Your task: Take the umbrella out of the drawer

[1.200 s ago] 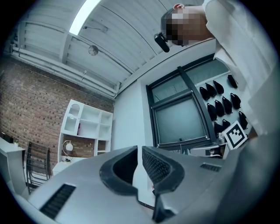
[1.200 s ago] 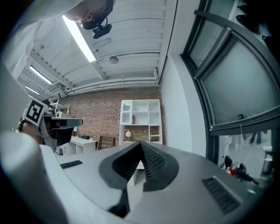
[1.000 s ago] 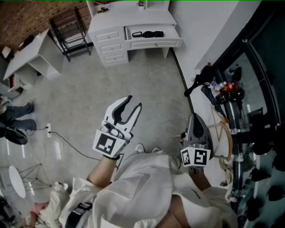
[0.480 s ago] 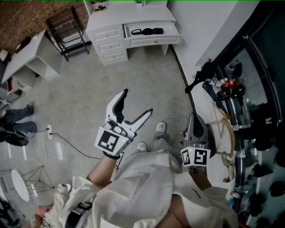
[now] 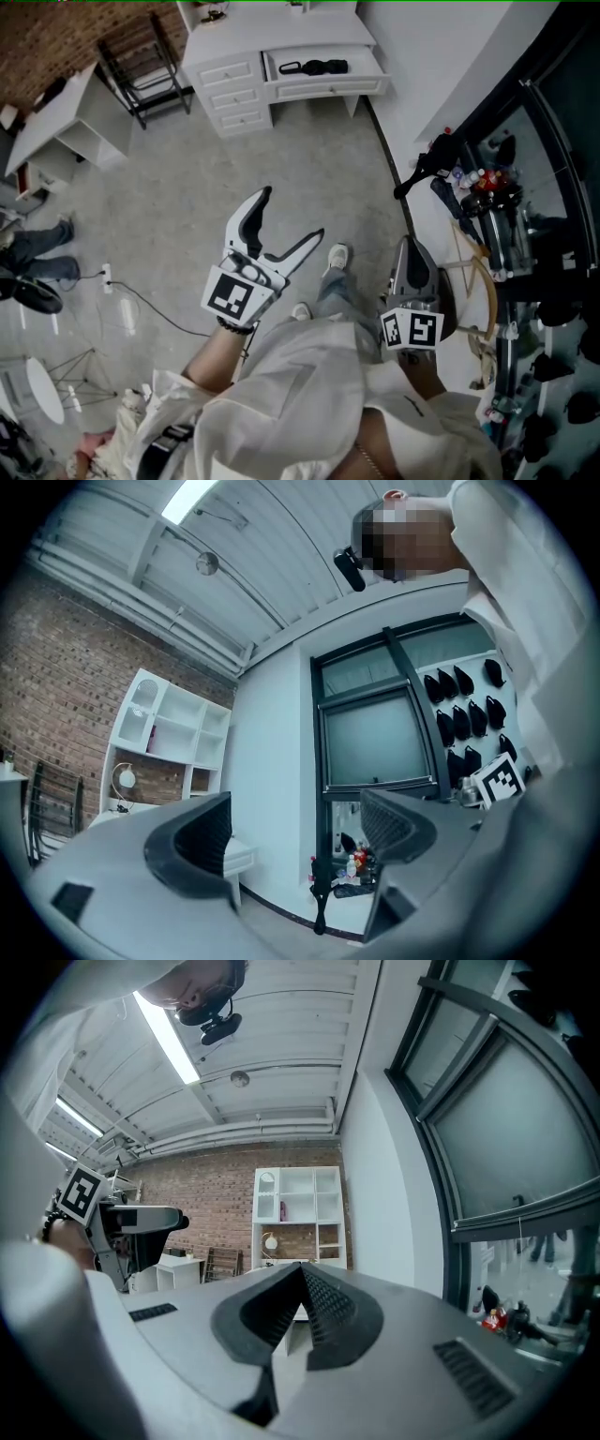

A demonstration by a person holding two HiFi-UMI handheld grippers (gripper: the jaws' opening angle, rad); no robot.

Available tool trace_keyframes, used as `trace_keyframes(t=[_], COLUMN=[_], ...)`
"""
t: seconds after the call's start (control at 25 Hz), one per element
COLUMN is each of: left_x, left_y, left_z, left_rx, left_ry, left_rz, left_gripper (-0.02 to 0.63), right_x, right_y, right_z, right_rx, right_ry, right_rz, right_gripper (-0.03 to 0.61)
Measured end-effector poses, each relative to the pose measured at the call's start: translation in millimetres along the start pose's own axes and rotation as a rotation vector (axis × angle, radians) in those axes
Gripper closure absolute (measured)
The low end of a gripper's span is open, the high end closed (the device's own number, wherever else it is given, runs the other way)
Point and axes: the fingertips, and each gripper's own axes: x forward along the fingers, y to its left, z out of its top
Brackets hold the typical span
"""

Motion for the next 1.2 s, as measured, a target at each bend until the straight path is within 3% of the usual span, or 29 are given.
trace_keyframes(t=[0.56,1.2], left_x=[110.0,291.3], left_y=[64.3,122.9], left_z=[-25.2,-47.5], left_rx=[-0.021,-0.022], left_ry=[0.027,0.041], left_rz=[0.011,0.054], left_gripper=[0.202,0.202], right_x=[119.3,282.4], right_y=[-47.1,-151.1], right_z=[-16.5,-17.8], right_rx=[0.030,0.046], right_ry=[0.025,0.029], right_rz=[0.035,0.134], right_gripper=[0.560,0.560])
